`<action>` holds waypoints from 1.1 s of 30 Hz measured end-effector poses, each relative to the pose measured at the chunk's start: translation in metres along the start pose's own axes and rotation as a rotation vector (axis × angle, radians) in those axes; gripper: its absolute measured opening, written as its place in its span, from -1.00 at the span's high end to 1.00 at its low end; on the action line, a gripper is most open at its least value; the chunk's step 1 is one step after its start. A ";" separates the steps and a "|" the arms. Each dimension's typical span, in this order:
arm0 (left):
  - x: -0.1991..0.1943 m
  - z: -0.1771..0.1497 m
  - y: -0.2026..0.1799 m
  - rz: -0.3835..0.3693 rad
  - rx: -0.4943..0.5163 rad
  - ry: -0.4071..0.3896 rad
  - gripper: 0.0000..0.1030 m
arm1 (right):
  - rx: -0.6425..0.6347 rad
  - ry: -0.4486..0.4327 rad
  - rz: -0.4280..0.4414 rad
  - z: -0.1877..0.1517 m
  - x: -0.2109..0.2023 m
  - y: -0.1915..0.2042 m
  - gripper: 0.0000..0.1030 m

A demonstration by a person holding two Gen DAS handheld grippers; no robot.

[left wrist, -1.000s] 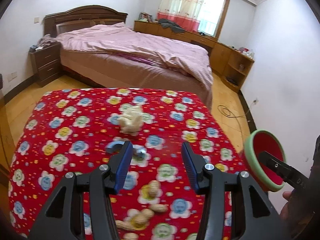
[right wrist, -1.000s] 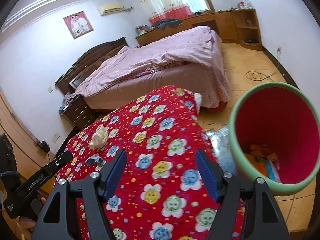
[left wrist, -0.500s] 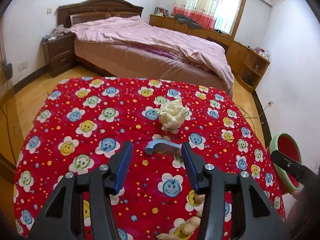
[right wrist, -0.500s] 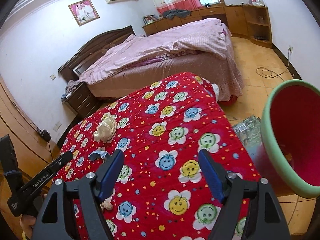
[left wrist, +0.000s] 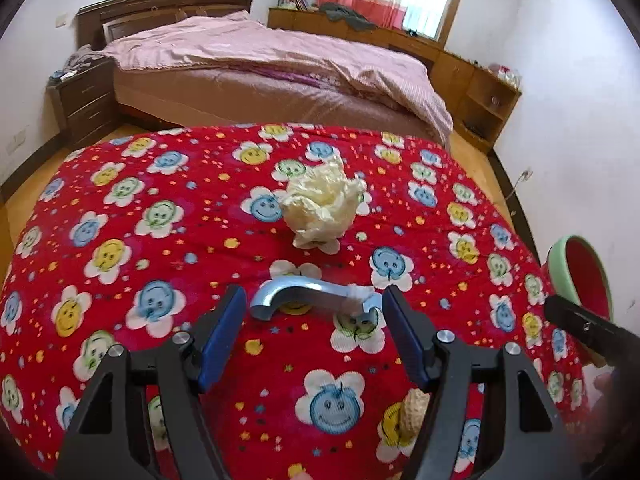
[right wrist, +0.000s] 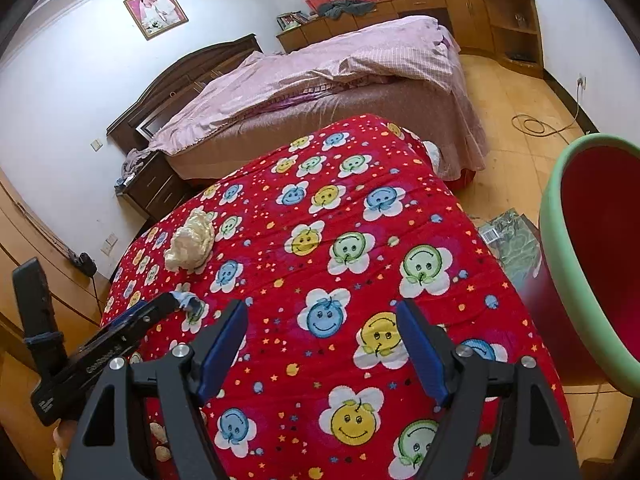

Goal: Collect trash
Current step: 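Grasp the blue plastic piece with the left gripper and lift it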

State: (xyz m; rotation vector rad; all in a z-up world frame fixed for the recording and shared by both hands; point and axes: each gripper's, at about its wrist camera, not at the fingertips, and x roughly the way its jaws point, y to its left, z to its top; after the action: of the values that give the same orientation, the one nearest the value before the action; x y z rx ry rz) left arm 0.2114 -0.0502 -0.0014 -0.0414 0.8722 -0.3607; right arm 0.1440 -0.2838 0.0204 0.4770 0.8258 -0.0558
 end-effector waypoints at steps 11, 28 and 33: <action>0.011 0.002 -0.004 -0.006 0.009 0.005 -0.36 | 0.001 0.018 0.006 0.000 0.008 -0.003 -0.52; 0.012 -0.001 -0.011 -0.068 -0.004 0.025 -0.37 | 0.009 0.017 0.010 -0.001 0.010 -0.005 -0.52; 0.014 -0.001 -0.015 -0.059 0.001 0.021 -0.41 | 0.024 0.010 0.004 0.000 0.007 -0.011 -0.52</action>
State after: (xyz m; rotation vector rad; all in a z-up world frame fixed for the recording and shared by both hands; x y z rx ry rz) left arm 0.2148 -0.0684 -0.0098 -0.0629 0.8930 -0.4172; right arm 0.1461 -0.2928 0.0112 0.5018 0.8351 -0.0596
